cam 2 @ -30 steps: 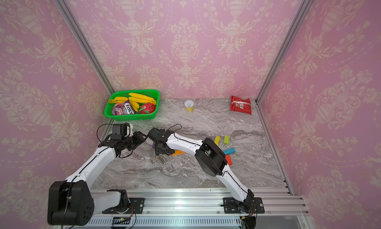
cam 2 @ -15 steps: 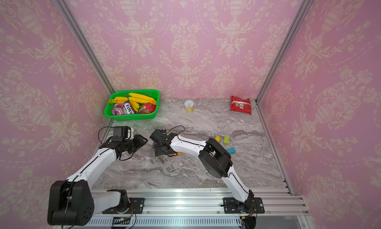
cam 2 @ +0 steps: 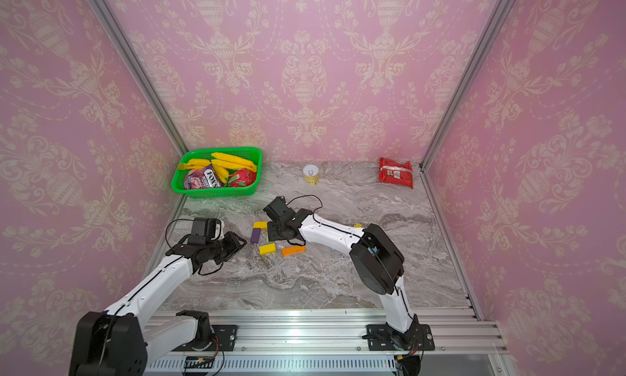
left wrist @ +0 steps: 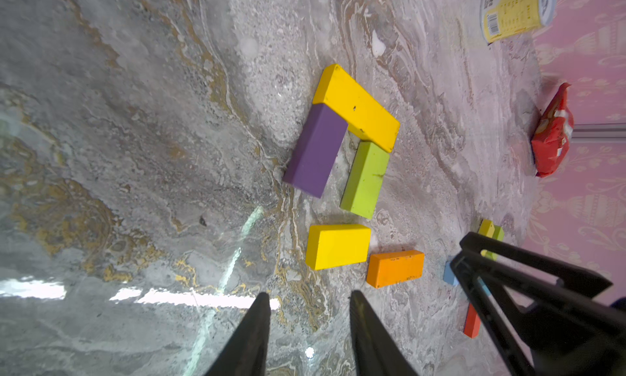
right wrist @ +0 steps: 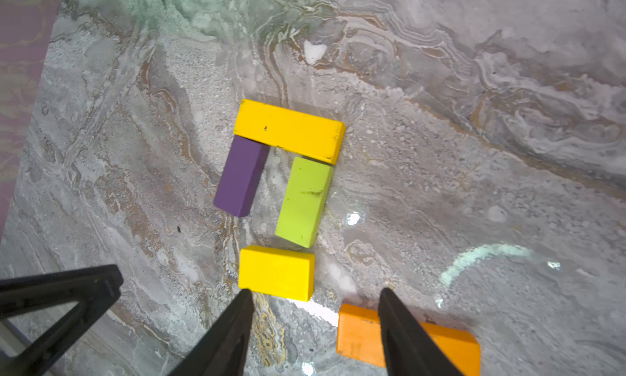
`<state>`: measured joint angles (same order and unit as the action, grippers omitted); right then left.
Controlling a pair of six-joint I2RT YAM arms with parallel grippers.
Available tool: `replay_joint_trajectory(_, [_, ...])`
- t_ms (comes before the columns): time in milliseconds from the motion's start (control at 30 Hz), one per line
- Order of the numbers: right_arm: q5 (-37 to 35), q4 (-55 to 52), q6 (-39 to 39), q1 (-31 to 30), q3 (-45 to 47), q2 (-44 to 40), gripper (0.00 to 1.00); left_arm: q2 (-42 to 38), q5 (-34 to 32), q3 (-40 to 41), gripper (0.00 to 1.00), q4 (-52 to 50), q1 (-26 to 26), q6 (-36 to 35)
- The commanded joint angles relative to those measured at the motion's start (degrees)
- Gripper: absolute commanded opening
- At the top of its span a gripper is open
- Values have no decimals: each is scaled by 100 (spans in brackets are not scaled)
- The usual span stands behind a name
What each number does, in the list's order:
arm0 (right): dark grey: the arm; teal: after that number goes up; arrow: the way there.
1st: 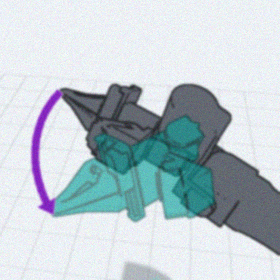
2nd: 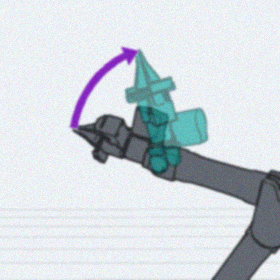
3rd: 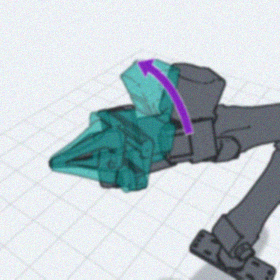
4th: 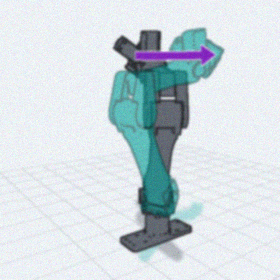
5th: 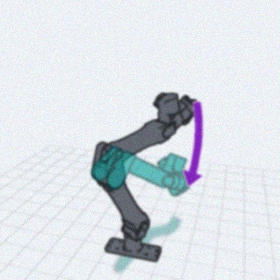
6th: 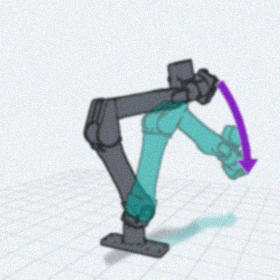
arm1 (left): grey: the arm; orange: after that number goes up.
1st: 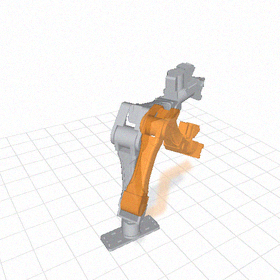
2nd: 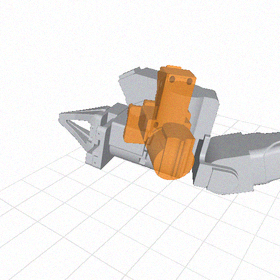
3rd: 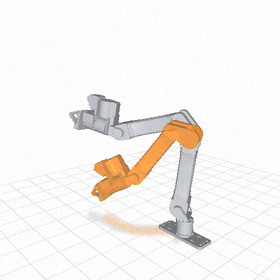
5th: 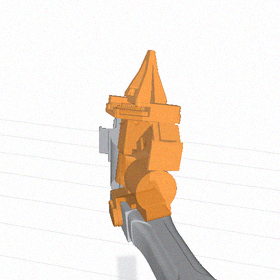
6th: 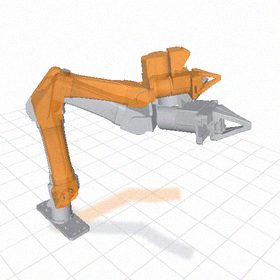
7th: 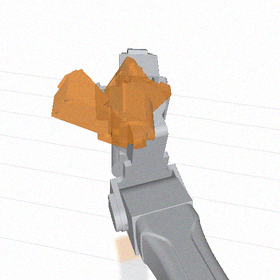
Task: Assemble the letter p with building blocks
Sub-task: Assemble the building block at the center of the board.
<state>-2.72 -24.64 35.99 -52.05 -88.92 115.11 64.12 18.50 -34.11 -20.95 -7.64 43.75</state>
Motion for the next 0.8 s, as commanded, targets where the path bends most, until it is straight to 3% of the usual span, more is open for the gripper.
replay_joint_trajectory(0, [411, 197, -222, 219, 195, -139, 55, 16, -513, 3, 35, -118, -409, 300])
replay_joint_trajectory(167, [924, 236, -543, 351, 174, 67, 23, 27, -698, 334, 17, 106, -515, 604])
replay_joint_trajectory(267, [1125, 297, -519, 345, 139, 265, 10, 182, -621, 501, 8, 347, -550, 705])
replay_joint_trajectory(367, [1184, 343, -438, 350, 112, 435, 10, 532, -373, 492, 0, 569, -560, 716])
replay_joint_trajectory(767, [1653, 746, 70, 290, 297, 761, 10, 1563, 241, 572, 0, 1609, -572, 883])
